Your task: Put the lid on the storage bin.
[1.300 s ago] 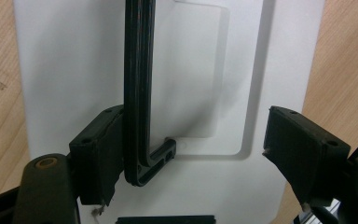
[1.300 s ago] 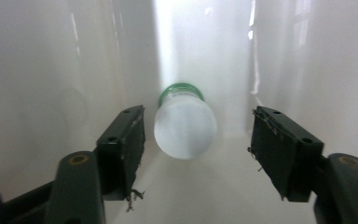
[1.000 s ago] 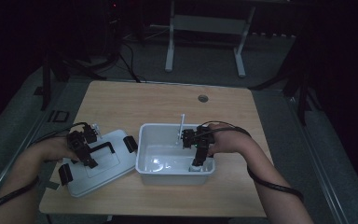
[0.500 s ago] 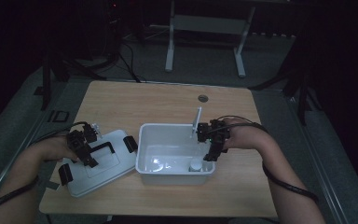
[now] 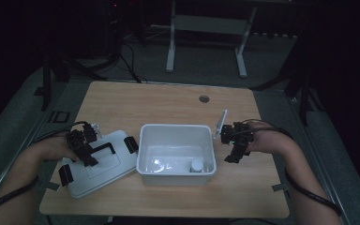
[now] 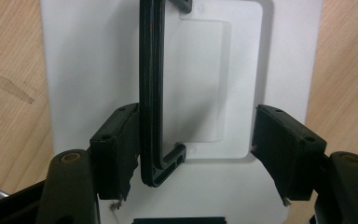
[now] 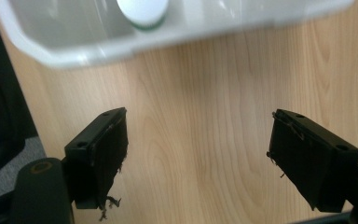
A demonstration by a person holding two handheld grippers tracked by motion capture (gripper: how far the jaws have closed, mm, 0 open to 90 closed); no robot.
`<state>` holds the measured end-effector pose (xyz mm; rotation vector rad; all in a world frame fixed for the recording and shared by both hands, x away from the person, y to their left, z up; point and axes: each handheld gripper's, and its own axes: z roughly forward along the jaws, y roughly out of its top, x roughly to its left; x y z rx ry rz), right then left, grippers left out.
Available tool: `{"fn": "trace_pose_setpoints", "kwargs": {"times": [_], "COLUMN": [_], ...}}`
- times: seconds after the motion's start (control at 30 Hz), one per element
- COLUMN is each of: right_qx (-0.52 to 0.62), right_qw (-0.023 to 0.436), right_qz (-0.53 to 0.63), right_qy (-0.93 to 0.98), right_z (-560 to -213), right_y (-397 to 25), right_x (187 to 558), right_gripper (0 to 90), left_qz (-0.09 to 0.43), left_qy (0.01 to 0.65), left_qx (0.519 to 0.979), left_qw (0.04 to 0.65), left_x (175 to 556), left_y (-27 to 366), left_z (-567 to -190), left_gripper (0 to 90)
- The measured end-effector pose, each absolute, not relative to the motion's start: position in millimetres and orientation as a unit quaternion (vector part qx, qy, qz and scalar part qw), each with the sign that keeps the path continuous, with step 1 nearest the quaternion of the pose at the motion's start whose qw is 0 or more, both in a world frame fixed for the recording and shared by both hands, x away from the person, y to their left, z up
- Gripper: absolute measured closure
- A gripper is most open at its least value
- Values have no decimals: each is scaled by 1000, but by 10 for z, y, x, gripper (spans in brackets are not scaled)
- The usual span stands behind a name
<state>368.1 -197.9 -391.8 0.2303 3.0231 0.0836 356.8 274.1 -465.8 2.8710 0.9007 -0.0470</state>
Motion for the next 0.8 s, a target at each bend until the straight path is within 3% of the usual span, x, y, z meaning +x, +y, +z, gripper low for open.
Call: {"fn": "trace_pose_setpoints", "kwargs": {"times": [0.43, 0.8], "right_qx": [123, 142], "right_qw": [35, 21], "right_qz": [23, 8], "right_qy": [992, 990], "right_z": [-4383, -4596], "right_y": [-2394, -2537], "right_x": [3725, 3726], "right_gripper": [191, 193], "left_qz": [8, -31], "left_qy": [276, 268], "left_qx": [960, 963], "left_qw": [53, 10], "left_x": [3674, 3781], "left_y": [2674, 2628], "left_z": [-4601, -4622], "left_gripper": [441, 589]}}
